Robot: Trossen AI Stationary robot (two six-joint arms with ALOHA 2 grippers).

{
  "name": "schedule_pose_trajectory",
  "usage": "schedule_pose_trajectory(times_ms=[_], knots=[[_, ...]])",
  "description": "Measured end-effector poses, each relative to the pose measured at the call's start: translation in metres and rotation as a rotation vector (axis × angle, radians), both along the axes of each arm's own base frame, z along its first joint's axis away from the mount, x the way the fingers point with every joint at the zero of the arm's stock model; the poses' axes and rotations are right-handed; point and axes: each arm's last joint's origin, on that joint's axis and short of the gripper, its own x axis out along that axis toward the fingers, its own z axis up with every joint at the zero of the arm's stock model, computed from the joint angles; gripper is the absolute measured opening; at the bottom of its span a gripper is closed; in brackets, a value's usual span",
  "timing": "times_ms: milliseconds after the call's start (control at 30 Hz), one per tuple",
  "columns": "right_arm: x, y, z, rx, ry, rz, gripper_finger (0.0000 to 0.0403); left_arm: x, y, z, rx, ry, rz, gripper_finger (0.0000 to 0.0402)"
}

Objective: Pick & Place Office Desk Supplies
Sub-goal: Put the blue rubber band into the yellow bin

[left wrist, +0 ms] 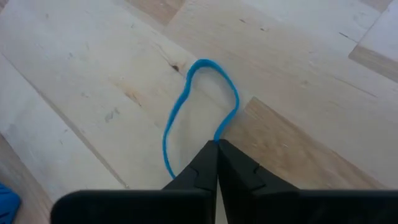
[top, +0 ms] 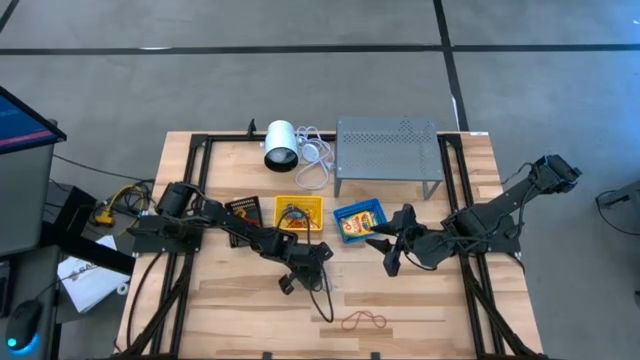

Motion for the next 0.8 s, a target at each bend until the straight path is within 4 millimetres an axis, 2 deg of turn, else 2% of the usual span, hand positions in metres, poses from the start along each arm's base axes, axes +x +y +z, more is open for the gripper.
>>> schedule_pose_trajectory(times_ms=[333, 567, 800], knots=[[0.000, 0.001, 0.000, 0.011, 0.010, 0.020, 0.0170, -0.002, 0.000, 0.003, 0.026, 0.001, 0.016, 0.0000], [0.000, 0.001, 0.000, -0.009, 0.013, 0.032, 0.0170, -0.007, 0.002, 0.030, -0.004, -0.041, 0.047, 0.0000], [0.000, 0.001, 0.000, -0.013, 0.015, 0.036, 0.0170, -0.013, 0.008, 0.044, -0.015, -0.041, 0.059, 0.0000]])
